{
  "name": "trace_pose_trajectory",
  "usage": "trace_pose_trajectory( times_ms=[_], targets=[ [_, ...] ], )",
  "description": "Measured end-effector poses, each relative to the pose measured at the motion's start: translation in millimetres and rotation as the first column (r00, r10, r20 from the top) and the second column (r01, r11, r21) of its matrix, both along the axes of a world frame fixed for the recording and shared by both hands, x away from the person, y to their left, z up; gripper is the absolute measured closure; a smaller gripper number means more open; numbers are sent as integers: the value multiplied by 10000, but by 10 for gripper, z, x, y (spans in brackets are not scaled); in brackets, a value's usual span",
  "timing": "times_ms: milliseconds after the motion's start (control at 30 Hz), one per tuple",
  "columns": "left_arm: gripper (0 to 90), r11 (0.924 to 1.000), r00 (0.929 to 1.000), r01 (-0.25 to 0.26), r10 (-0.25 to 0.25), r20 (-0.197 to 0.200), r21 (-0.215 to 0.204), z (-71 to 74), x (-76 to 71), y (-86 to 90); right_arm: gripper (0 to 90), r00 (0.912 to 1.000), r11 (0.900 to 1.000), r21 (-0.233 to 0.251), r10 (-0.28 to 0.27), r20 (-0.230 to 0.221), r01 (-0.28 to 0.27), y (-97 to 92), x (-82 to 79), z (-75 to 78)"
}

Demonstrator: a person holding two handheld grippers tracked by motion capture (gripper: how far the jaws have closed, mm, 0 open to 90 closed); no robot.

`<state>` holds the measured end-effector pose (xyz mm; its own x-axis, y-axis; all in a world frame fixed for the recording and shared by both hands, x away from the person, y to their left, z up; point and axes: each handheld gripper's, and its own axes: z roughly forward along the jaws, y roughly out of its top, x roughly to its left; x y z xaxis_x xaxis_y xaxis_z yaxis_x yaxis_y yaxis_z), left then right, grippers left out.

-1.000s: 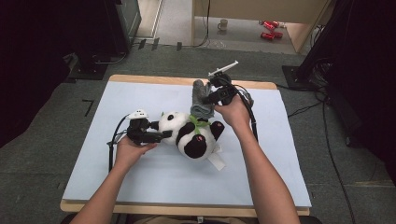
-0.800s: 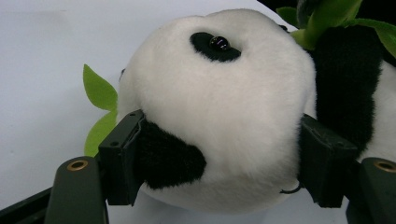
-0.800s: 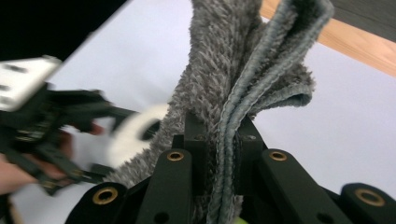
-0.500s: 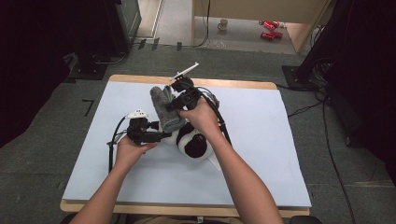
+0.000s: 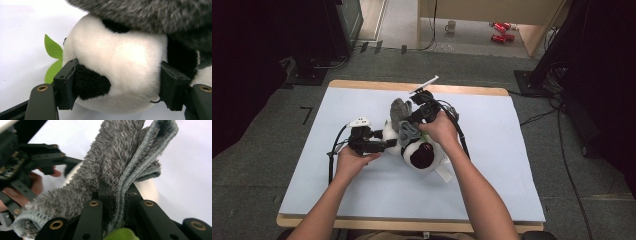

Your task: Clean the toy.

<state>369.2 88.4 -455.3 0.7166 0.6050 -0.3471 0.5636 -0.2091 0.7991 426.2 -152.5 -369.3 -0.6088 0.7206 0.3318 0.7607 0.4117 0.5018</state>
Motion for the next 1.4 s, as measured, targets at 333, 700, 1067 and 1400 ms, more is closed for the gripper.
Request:
trace_pose_trajectory(
  times_ms=[333, 700, 1067, 1400],
  targets=[
    [282, 9999, 9999, 117, -117, -39, -39, -16, 2, 19, 807, 9944, 9935, -562, -1005, -336, 986, -405, 33, -127],
    [281, 9998, 9997, 222, -223, -134, -15, -45, 4, 63, 809, 9735, 9696, -890, -2286, 29, 2279, -914, 43, -116],
    [273, 9989, 9991, 425, -425, -9, 175, -67, -20, 86, 808, 9631, 9613, 1185, -2585, 751, 2488, -1160, -117, 242],
    [273, 9986, 9988, 483, -481, -91, 237, -79, -27, 98, 806, 9970, 9917, 1023, -779, 15, 773, -593, -187, 56]
  ],
)
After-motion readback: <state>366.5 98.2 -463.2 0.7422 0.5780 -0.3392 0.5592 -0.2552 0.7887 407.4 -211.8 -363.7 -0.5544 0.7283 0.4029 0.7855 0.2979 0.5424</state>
